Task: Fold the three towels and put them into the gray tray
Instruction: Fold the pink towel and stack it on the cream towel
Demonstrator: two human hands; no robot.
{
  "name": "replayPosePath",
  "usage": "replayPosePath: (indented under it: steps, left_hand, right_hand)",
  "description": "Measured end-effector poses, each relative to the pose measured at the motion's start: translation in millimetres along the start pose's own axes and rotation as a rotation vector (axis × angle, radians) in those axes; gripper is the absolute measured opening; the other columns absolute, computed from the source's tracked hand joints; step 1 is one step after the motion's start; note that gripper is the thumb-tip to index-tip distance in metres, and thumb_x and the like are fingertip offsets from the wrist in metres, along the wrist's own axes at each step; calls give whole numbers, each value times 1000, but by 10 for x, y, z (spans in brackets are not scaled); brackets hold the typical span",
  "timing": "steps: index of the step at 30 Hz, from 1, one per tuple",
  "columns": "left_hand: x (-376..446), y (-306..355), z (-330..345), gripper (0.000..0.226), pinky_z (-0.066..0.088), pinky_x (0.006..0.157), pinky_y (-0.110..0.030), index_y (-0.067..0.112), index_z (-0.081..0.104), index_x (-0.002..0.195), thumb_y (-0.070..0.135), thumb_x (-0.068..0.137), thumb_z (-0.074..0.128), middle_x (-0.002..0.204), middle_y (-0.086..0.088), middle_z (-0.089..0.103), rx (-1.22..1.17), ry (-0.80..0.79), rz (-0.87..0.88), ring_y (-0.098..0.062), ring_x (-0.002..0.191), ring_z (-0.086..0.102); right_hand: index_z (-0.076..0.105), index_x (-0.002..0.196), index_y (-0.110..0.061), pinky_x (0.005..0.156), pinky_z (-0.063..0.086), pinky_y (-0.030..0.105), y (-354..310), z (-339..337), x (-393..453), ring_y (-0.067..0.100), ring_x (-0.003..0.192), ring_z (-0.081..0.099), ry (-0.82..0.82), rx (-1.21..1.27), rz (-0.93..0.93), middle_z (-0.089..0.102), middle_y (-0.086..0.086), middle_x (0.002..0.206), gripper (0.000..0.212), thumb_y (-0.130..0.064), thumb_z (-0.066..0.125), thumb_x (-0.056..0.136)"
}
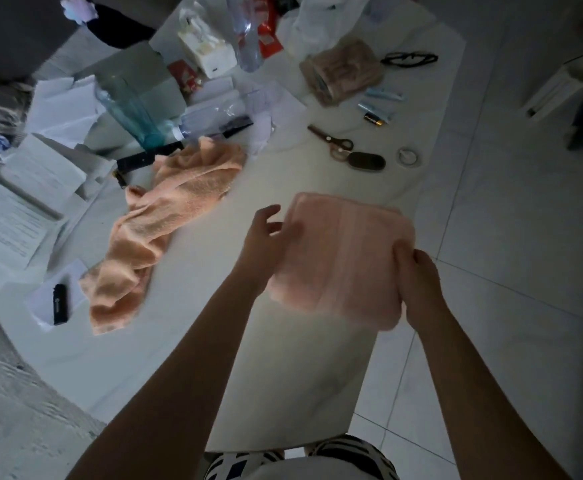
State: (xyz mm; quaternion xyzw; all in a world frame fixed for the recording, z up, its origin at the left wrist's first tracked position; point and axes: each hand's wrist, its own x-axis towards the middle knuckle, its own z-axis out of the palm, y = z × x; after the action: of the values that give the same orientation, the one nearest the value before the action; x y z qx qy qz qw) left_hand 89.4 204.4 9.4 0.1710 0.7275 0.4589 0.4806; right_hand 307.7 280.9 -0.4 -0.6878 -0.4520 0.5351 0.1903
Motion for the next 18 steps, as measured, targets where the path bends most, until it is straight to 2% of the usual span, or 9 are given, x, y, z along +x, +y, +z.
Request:
replayPosePath:
  steps: [2,4,7,9,12,14,15,17,18]
  left_hand:
    - [175,-76,317,56,49,102,-45,19,40,150,30,99,59,136,-11,61,348,-20,13,-32,120,60]
    - [206,-189,509,49,44,102,-36,15,45,148,33,103,46,140,-12,61,542,4,27,-33,124,58]
    - [133,-256,516,43,44,91,-32,22,49,145,35,104,44,137,-5,63,486,108,108,-26,119,61]
    - [93,-291,473,46,49,91,-37,29,42,149,35,103,49,145,-5,56,531,140,116,-24,121,58]
    - [-28,-290,601,60,28,120,-55,29,24,157,36,101,45,165,-7,26,719,243,298,-30,150,28]
    - [-5,-309,751,57,23,122,-57,22,32,156,38,101,34,165,-10,29,823,121,586,-32,153,23]
    - [52,-378,802,56,20,123,-57,20,34,156,39,103,35,166,-11,27,968,33,689,-32,155,18]
    - [236,-527,816,61,9,126,-55,28,17,160,51,104,30,170,-4,9,1147,-93,630,-25,157,-2]
    - [330,-585,800,65,3,126,-53,34,2,158,59,103,24,170,2,-3,1168,-105,553,-22,156,-11]
  right_hand:
    - [43,137,-9,91,48,43,62,14,189,33,109,57,53,-145,32,57,14,128,54,-44,48,96]
    - [39,138,-6,87,47,41,146,55,281,33,104,57,53,-179,49,57,15,124,55,-43,44,97]
    - [44,130,-8,72,41,32,238,21,338,18,81,54,63,-165,-19,57,7,109,48,-44,44,98]
    - [45,130,-10,67,39,28,248,-61,358,16,81,57,87,-191,-91,57,5,106,46,-42,48,97]
    - [35,145,-10,90,47,41,215,-57,368,34,120,55,201,-356,-209,49,14,138,55,-32,53,97]
    - [21,154,-12,114,32,52,164,78,285,34,144,33,262,-492,-436,29,16,158,69,-35,53,98]
    - [14,156,-11,120,21,53,161,163,249,35,149,22,203,-646,-565,21,18,162,80,-45,53,95]
    - [3,157,-8,123,7,51,233,269,274,38,151,10,1,-972,-679,7,21,164,101,-68,45,87]
    - [-3,156,-9,123,6,51,279,287,351,38,151,7,-50,-1035,-655,3,19,164,98,-69,36,89]
